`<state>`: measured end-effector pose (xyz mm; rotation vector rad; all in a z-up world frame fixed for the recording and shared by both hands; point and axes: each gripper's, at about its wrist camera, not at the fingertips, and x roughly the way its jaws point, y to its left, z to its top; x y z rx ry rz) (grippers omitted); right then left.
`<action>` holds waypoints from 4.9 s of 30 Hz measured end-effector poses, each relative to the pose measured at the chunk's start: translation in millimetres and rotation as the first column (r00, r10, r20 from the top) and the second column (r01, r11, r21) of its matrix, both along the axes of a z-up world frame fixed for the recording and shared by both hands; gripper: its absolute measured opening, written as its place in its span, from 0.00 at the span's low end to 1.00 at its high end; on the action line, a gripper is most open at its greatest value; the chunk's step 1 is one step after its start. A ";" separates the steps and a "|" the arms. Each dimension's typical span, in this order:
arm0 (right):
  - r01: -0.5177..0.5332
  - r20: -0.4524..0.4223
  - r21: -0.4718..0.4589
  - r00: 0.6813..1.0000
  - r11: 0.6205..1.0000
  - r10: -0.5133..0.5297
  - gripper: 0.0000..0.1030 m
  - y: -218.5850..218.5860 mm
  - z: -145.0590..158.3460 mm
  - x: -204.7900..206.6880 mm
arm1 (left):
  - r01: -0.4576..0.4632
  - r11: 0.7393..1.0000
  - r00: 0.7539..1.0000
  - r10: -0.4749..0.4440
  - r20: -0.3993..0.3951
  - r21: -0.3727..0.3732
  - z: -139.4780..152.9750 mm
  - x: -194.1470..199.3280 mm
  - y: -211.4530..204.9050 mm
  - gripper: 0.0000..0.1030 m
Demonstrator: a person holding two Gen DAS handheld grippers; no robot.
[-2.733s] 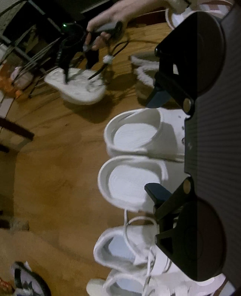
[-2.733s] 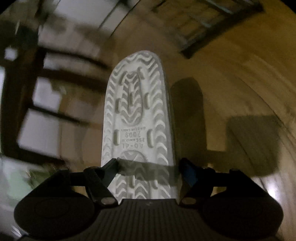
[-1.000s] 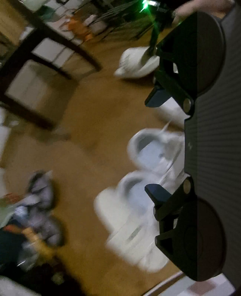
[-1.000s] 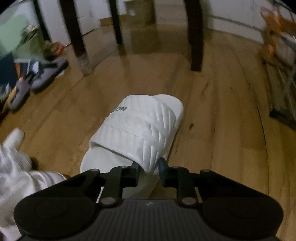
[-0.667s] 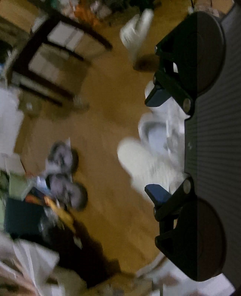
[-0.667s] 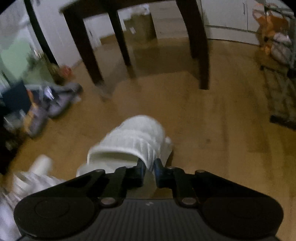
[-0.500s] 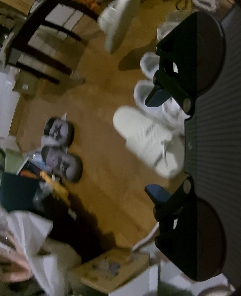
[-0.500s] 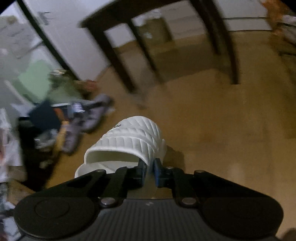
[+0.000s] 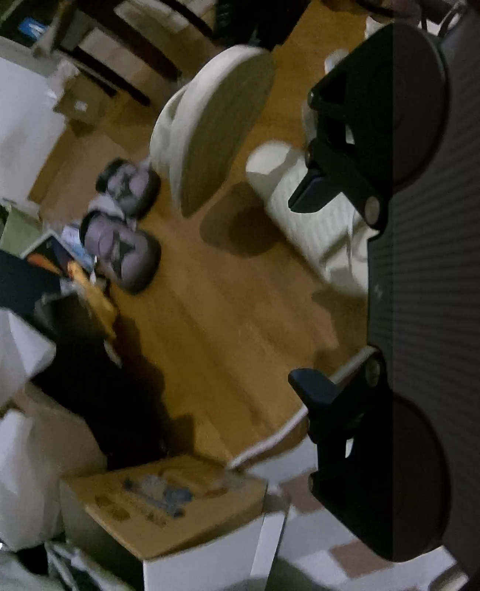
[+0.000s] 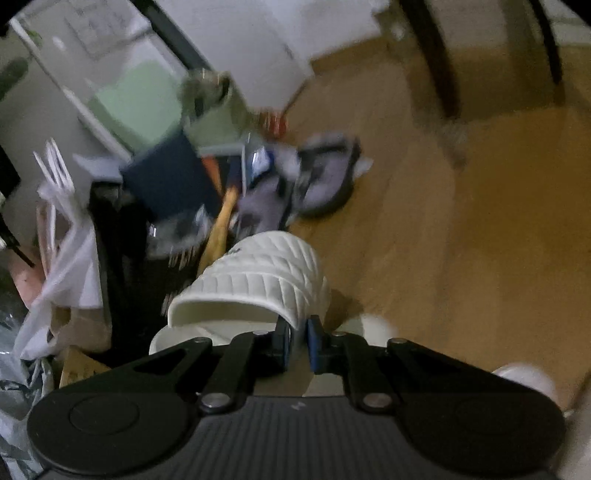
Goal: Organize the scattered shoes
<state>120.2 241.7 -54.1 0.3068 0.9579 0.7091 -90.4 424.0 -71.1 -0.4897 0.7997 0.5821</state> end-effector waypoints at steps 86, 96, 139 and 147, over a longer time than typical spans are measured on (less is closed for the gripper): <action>0.276 -0.109 -0.378 0.935 0.884 -0.338 0.93 -360.6 43.5 -156.0 | 0.681 0.727 0.711 -0.685 -0.160 -0.085 77.7 30.8 -195.9 0.99; 0.185 -0.082 -0.416 0.967 0.890 -0.239 0.93 -321.0 66.5 -177.9 | 0.775 0.629 0.600 -0.762 -0.244 -0.059 88.9 16.8 -236.5 1.00; 0.307 0.049 -0.452 0.946 0.837 -0.320 0.47 -506.9 -26.6 -91.0 | 0.942 0.330 0.316 -0.934 -0.170 -0.061 -9.4 152.9 -536.4 0.99; 0.265 -0.023 -0.442 0.952 0.857 -0.306 0.48 -500.9 -74.3 -66.5 | 0.952 0.304 0.298 -0.911 -0.284 0.025 -20.7 153.7 -546.5 0.99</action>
